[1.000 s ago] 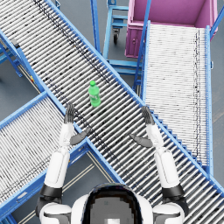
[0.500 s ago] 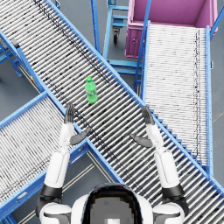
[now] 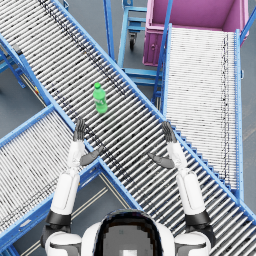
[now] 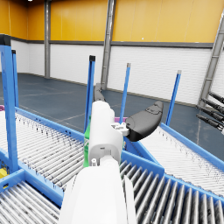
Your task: Pick up the oil and place it on the left assembly line, put the cola on the right, and keep Sprite still
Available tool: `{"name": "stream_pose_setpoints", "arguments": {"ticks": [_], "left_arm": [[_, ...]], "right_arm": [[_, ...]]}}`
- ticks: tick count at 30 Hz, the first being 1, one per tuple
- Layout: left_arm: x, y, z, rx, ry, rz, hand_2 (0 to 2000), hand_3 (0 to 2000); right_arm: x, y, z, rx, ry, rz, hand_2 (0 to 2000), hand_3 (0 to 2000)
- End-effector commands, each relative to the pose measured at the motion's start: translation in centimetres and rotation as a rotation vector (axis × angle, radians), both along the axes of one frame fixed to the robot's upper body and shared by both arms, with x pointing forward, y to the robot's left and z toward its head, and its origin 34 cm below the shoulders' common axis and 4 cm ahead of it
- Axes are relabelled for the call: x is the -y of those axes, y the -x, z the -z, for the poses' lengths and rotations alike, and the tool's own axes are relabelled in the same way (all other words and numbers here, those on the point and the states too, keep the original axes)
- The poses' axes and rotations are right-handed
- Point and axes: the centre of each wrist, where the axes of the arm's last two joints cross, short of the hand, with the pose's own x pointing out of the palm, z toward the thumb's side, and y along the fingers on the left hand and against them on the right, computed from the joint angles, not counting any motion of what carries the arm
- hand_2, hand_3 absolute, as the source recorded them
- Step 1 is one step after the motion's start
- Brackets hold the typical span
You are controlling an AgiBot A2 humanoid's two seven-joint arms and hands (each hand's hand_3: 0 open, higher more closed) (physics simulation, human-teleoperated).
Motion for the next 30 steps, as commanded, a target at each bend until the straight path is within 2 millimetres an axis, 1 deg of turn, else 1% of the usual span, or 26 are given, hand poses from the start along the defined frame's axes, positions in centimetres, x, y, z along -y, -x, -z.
{"name": "stream_pose_setpoints", "arguments": {"ticks": [1, 30], "left_arm": [[0.0, 0.0, 0.0, 0.0, 0.0, 0.0, 0, 0], [0.0, 0.0, 0.0, 0.0, 0.0, 0.0, 0, 0]], "right_arm": [[0.0, 0.0, 0.0, 0.0, 0.0, 0.0, 0, 0], [0.0, 0.0, 0.0, 0.0, 0.0, 0.0, 0, 0]]}}
